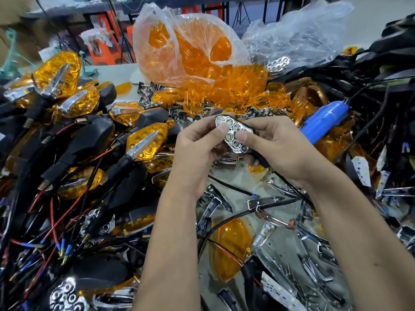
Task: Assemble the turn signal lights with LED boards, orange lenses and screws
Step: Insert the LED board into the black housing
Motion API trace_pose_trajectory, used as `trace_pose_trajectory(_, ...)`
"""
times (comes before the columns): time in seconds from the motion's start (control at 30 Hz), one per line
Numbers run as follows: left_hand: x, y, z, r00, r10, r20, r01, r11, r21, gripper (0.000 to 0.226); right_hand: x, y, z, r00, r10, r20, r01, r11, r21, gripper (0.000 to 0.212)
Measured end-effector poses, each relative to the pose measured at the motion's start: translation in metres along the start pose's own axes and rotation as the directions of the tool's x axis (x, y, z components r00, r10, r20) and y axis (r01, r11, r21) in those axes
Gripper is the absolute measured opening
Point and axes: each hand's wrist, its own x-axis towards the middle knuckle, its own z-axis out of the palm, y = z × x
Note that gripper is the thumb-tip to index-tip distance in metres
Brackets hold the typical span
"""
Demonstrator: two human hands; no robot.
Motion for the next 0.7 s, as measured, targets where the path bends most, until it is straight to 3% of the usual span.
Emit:
trace_pose_trajectory(0.23, 0.0043, -0.0040, -0.0037, 0.988, 0.139, -0.066, -0.119, 0.961, 0.250, 0.023, 0.0009, -0.0028, 0.0012, 0.999, -0.039, 0.011, 0.040, 0.991, -0.125, 0.017)
trace_pose_trajectory(0.43, 0.0030, -0.0035, 0.0020, 0.986, 0.153, -0.070, -0.134, 0.965, 0.225, 0.030, -0.0015, -0.0019, -0.0008, 0.999, -0.024, 0.022, 0.025, 0.998, -0.050, 0.020)
trace_pose_trajectory(0.7, 0.0019, -0.0049, 0.0028, 0.996, 0.060, -0.062, -0.047, 0.980, 0.192, 0.017, -0.0010, 0.0001, -0.0016, 0.999, 0.049, -0.025, -0.046, 0.994, 0.098, 0.025)
